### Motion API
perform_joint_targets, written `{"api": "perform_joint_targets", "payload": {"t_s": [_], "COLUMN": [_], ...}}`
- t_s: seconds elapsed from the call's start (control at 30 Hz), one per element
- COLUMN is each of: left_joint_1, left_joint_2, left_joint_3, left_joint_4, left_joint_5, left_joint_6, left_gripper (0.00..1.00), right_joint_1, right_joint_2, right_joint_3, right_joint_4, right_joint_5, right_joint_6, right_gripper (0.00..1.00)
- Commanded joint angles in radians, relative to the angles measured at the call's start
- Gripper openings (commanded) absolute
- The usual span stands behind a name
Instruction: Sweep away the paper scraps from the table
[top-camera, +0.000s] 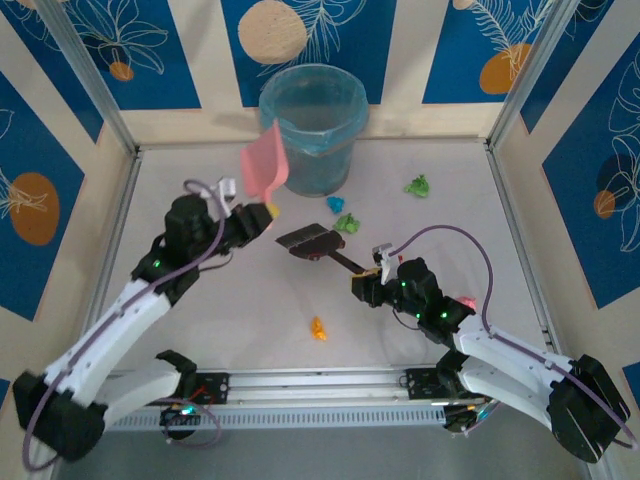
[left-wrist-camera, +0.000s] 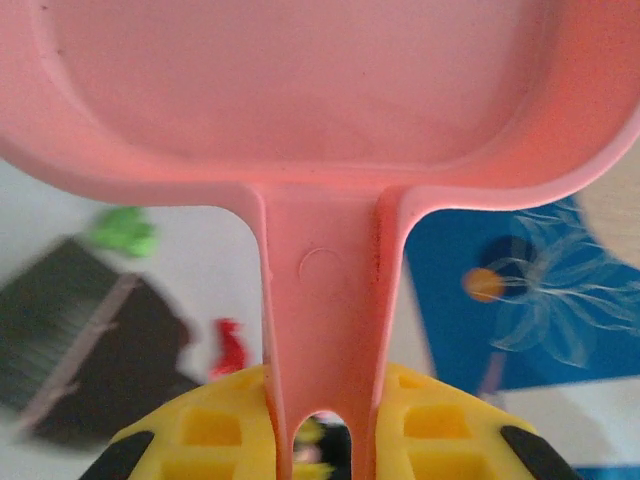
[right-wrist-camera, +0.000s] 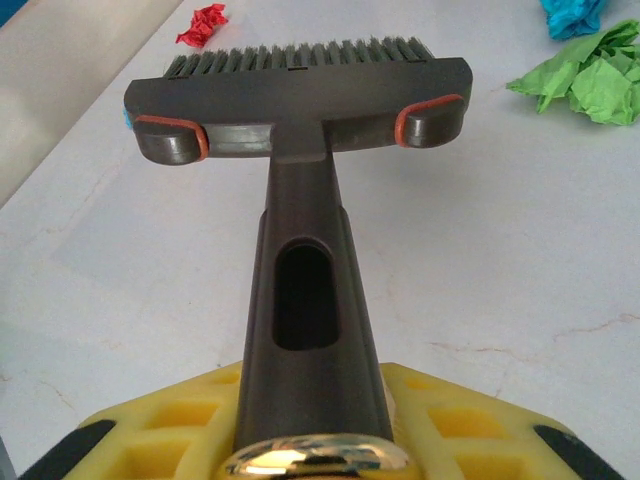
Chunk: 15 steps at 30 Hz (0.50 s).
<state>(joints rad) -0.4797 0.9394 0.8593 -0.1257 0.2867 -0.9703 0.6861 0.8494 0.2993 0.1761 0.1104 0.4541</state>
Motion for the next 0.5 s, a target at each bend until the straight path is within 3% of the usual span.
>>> {"api": "perform_joint_targets", "payload": {"t_s": [0.0,0.2,0.47], "left_joint_1": [0.012,0.012,0.013], "left_joint_2": [-0.139,-0.348,-0.498], "left_joint_3": [-0.085,-0.207,-0.275], "left_joint_4": [-0.207,-0.335,-0.440], "left_joint_5": [-0.269,-0.468,-0.585], "left_joint_6": [0.153,0.152,0.223], "left_gripper": [0.00,0.00,0.00], "right_joint_1": [0.008,0.054,0.152], "right_joint_2": [0.000,0.021,0.116], "right_joint_3": [0.028,0.047,0.117], "right_joint_4": [0.088,0.086,0.141], "right_joint_5": [-0.042,-0.030,-0.051], "right_joint_6": [-0.002,-0.060,-0.123], "right_gripper": [0.00,0.00,0.00]}}
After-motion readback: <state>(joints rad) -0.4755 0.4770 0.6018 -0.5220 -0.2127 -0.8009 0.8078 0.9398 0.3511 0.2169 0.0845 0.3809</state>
